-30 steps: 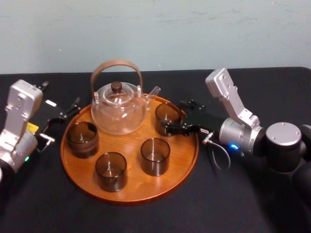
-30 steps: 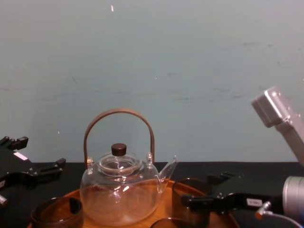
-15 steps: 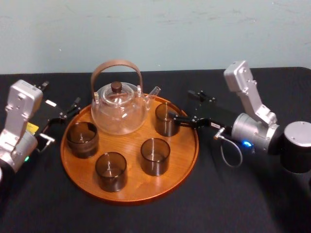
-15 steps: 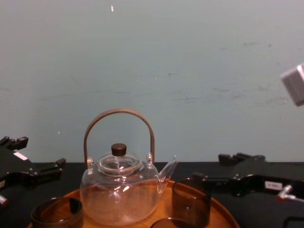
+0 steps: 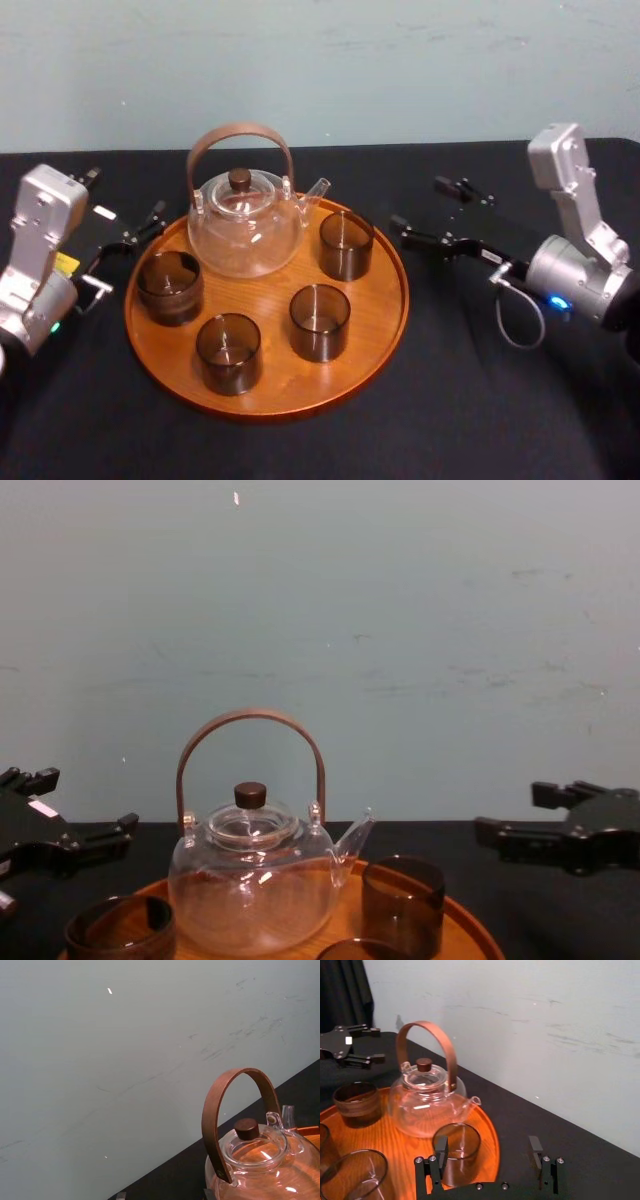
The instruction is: Pick up the glass from the table and place it on the tray.
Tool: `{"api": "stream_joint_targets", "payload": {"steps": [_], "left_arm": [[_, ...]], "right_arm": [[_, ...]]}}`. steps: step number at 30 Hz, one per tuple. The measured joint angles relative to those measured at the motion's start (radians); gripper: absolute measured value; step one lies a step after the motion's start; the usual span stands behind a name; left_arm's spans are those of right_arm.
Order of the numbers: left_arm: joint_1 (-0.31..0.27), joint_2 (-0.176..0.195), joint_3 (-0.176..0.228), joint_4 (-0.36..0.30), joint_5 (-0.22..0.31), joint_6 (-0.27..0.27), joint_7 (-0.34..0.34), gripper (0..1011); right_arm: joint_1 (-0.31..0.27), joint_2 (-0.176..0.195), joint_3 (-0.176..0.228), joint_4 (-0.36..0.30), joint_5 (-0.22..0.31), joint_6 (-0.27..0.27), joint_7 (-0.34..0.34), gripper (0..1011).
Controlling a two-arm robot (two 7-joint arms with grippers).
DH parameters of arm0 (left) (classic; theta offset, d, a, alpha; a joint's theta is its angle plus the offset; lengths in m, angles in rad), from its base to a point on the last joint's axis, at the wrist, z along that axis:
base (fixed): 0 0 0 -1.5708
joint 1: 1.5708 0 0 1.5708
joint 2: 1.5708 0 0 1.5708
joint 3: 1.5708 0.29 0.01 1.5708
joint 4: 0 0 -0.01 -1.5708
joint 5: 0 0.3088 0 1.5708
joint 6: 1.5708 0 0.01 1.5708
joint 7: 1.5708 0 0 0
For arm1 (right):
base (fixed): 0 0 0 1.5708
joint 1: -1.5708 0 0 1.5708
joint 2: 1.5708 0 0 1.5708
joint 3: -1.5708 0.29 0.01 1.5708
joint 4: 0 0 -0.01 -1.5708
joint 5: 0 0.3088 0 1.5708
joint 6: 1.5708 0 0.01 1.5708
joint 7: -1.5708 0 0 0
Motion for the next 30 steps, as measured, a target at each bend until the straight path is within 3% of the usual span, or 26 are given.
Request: {"api": "stream_joint_targets", "payload": {"steps": [17, 30], "left_arm": [[0.000, 0.000, 0.000, 0.000, 0.000, 0.000, 0.000, 1001], [0.000, 0.000, 0.000, 0.000, 0.000, 0.000, 0.000, 1002]], "right_arm": [[-0.063, 0.015, 0.110, 0.039, -0.001, -0.048, -0.103, 1002], [-0.061, -0.009, 0.142, 0.089, -0.038, -0.054, -0.150, 1002]]}}
